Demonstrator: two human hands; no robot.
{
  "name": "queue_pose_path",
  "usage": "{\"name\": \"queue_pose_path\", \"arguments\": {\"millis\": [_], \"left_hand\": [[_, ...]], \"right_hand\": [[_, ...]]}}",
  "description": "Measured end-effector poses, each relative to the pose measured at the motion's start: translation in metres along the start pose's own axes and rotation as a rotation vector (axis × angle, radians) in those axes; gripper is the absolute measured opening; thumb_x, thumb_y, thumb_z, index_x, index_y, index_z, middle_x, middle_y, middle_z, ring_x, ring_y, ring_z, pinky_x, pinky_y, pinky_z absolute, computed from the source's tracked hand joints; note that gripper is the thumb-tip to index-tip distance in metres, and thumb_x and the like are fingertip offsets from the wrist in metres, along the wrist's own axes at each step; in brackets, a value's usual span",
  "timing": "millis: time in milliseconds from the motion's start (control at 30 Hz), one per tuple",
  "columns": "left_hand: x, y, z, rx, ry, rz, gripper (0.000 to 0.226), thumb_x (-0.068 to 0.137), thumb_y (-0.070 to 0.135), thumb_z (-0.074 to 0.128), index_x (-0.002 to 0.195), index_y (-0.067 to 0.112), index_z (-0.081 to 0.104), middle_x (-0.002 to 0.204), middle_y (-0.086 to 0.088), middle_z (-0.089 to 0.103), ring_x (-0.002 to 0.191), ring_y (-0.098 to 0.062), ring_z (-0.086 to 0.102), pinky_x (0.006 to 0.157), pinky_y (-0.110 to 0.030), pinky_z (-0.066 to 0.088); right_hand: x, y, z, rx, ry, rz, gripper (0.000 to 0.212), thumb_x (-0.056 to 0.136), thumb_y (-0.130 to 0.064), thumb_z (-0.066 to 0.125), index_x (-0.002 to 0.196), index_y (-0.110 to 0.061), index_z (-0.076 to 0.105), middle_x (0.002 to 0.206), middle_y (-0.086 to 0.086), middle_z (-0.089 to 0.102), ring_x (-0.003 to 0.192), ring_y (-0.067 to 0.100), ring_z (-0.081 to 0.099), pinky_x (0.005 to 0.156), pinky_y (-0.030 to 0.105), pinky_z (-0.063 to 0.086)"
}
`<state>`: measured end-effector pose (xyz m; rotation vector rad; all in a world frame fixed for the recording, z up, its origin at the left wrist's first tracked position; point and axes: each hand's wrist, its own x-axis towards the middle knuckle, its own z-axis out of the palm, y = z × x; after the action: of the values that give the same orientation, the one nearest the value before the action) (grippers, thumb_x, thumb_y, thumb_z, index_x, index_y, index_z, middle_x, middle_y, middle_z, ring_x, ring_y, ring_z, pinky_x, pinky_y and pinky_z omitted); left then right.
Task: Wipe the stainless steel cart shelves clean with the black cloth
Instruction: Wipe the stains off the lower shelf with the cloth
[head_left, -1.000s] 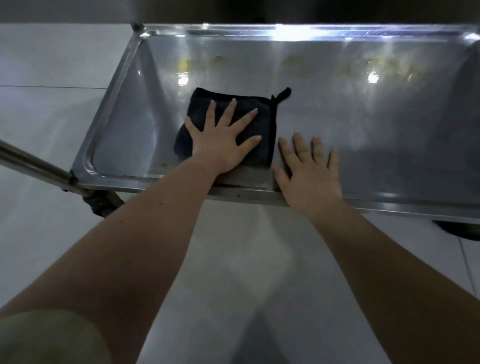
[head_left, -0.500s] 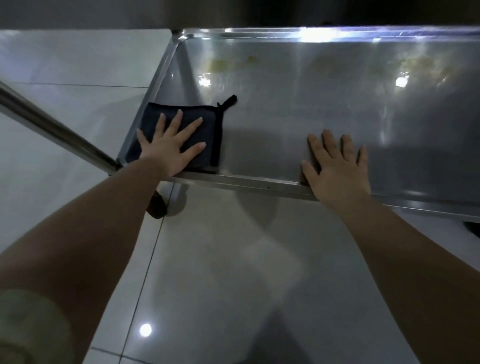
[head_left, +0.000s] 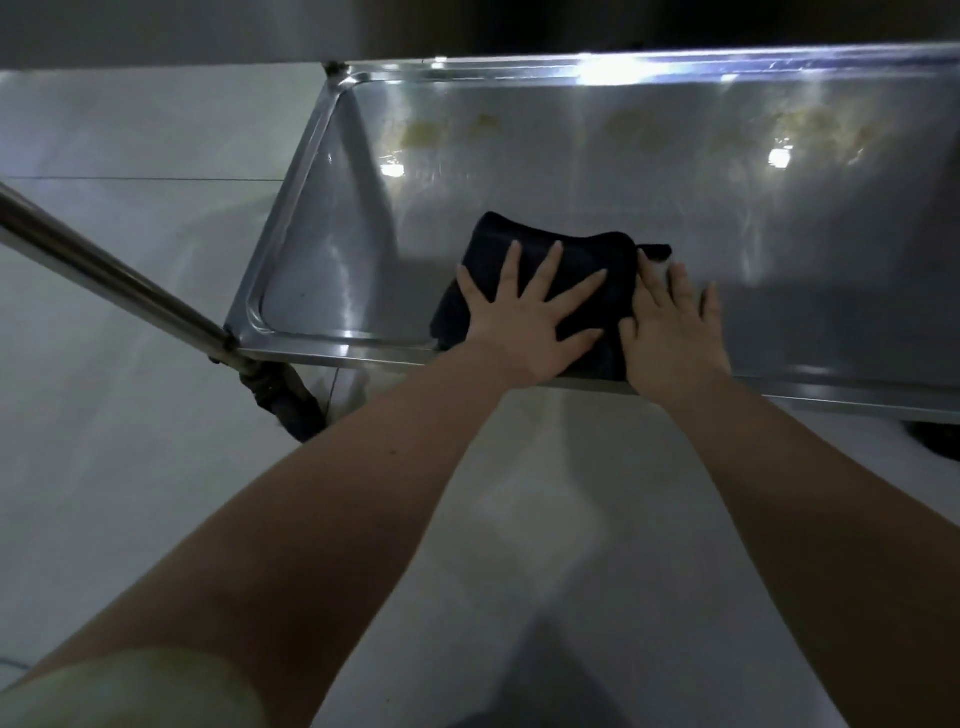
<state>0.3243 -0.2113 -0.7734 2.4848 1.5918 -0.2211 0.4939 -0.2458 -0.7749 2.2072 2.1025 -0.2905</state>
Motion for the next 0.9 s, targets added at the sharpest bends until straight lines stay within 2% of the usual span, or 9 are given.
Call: {"name": "queue_pose_path", "arguments": {"millis": [133,333,400,567,700,767,800,867,900], "left_hand": [[-0.009,-0.031,-0.006,-0.019,0.022,-0.048,0.065,0.080,0.083,0.011,0.140,0.066,-0.008,0.161,0.016,-0.015,0.147,-0.027,-0.018,0.101,-0.076,-0.013],[-0.054,-0.176,-0.015,-0.094,0.008,-0.441,0.059,0.086,0.080,0.021,0.137,0.070,-0.008,0.161,0.017,-0.013,0.148,-0.024,-0.014,0.107,-0.074,-0.002],[-0.068,-0.207,-0.014,-0.074,-0.030,-0.508,0.058,0.087,0.078,0.019,0.135,0.070,-0.012,0.161,0.015,-0.014,0.148,-0.024,-0.016,0.107,-0.074,-0.002],[-0.061,-0.191,-0.014,-0.061,-0.035,-0.508,0.059,0.088,0.077,0.015,0.136,0.067,-0.017,0.161,0.011,-0.018,0.147,-0.029,-0.018,0.106,-0.074,-0.006],[-0.035,-0.120,-0.013,-0.028,-0.004,-0.321,0.063,0.086,0.079,0.013,0.141,0.062,-0.014,0.161,0.009,-0.019,0.147,-0.032,-0.017,0.103,-0.077,-0.006],[-0.017,-0.066,-0.012,-0.021,-0.007,-0.231,0.065,0.085,0.080,0.010,0.142,0.060,-0.014,0.161,0.007,-0.020,0.146,-0.034,-0.018,0.101,-0.078,-0.008],[-0.010,-0.038,-0.011,-0.027,-0.013,-0.190,0.066,0.085,0.080,0.009,0.143,0.059,-0.013,0.161,0.006,-0.020,0.146,-0.034,-0.019,0.100,-0.078,-0.010],[0.000,0.012,-0.009,-0.049,-0.029,-0.138,0.069,0.084,0.081,0.011,0.145,0.056,-0.011,0.161,0.004,-0.020,0.145,-0.035,-0.022,0.097,-0.078,-0.016],[0.004,0.029,-0.008,-0.063,-0.039,-0.128,0.071,0.084,0.082,0.013,0.146,0.055,-0.011,0.161,0.003,-0.021,0.145,-0.036,-0.023,0.096,-0.077,-0.019]], "right_hand": [[-0.002,0.000,-0.001,0.057,0.030,-0.014,0.061,0.100,-0.036,0.021,0.157,-0.026,0.000,0.164,-0.007,-0.006,0.150,0.025,-0.007,0.119,0.051,-0.006],[-0.001,-0.003,-0.003,0.080,0.059,-0.007,0.059,0.101,-0.038,0.022,0.156,-0.029,0.004,0.164,-0.008,0.000,0.150,0.025,-0.004,0.118,0.049,-0.007],[-0.001,-0.004,-0.002,0.072,0.055,-0.003,0.059,0.101,-0.038,0.021,0.156,-0.029,0.003,0.164,-0.008,-0.001,0.150,0.025,-0.005,0.118,0.049,-0.007],[-0.003,-0.009,-0.001,0.053,0.052,0.017,0.059,0.101,-0.038,0.018,0.156,-0.026,0.001,0.164,-0.005,-0.004,0.150,0.029,-0.007,0.118,0.052,-0.008],[-0.003,-0.009,-0.002,0.120,0.065,0.014,0.058,0.102,-0.033,0.024,0.157,-0.021,0.007,0.164,-0.003,0.005,0.150,0.029,-0.003,0.118,0.053,-0.009],[-0.004,-0.006,-0.004,0.344,0.135,0.021,0.054,0.104,-0.025,0.030,0.155,-0.018,0.016,0.161,0.001,0.022,0.149,0.023,0.004,0.119,0.050,-0.010],[-0.006,-0.005,-0.006,0.556,0.193,0.034,0.050,0.104,-0.019,0.034,0.153,-0.016,0.025,0.154,0.001,0.034,0.147,0.017,0.011,0.121,0.046,-0.007],[-0.011,-0.001,-0.013,1.039,0.331,0.082,0.040,0.102,-0.008,0.039,0.142,-0.012,0.045,0.133,-0.007,0.052,0.133,0.006,0.039,0.120,0.031,0.021],[-0.015,0.001,-0.016,1.218,0.384,0.118,0.035,0.101,-0.004,0.041,0.134,-0.011,0.053,0.122,-0.013,0.057,0.119,-0.001,0.052,0.106,0.017,0.037]]}}
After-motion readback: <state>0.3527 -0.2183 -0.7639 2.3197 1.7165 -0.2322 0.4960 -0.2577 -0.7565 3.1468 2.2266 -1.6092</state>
